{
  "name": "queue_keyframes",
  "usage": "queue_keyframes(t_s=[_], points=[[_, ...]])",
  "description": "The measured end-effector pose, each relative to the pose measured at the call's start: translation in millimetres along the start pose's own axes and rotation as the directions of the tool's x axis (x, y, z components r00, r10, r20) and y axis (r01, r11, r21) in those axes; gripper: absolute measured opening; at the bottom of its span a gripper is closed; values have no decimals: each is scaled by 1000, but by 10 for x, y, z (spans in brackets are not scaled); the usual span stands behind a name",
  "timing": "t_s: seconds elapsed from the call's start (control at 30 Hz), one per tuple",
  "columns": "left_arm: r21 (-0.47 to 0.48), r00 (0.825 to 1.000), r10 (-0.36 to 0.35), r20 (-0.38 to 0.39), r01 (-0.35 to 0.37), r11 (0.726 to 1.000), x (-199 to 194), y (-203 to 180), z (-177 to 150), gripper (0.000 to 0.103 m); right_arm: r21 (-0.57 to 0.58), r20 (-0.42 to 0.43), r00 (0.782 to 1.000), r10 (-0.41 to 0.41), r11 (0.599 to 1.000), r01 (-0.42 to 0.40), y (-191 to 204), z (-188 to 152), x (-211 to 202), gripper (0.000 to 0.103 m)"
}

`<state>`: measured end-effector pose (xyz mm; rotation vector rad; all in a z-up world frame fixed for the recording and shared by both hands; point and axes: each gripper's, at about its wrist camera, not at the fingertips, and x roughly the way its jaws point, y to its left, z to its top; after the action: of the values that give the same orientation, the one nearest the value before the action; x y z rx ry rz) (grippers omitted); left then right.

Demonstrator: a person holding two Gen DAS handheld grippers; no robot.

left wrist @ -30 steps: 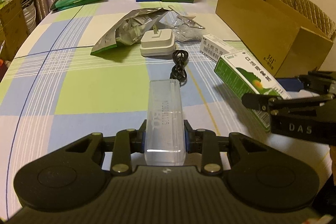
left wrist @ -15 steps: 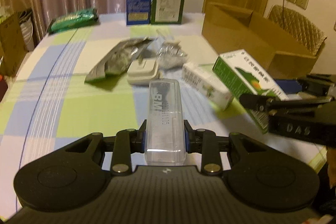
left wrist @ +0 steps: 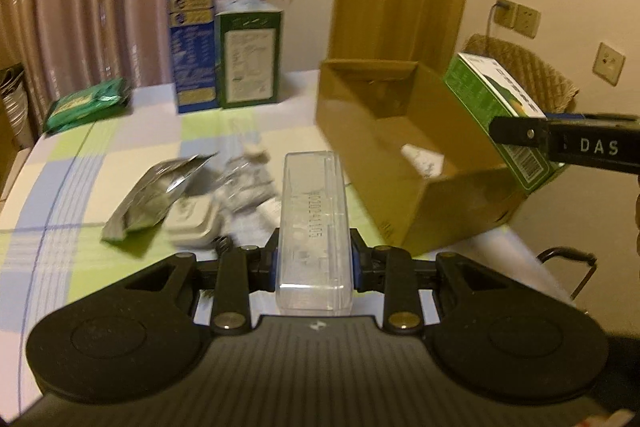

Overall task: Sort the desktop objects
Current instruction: 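Carry the throat spray box toward the cardboard box with the right tool while the left tool holds the case, then drop the clear case into the cardboard box with the left tool while the right tool drops the spray box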

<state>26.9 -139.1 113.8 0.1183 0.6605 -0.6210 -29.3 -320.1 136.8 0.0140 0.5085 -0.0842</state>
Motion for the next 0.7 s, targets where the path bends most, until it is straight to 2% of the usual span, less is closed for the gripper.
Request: queue_keyframes(t_s=[0.27,0.7], points=[[30,997,-74,-6,75,997,381,-468,389,26,81,-24,998,-66,994,68,-682,71,89,52],[42,990,-144,-14,144,989,1223,-836,906,26,128,-54,996,-64,989,71,-1199,205,669,52]])
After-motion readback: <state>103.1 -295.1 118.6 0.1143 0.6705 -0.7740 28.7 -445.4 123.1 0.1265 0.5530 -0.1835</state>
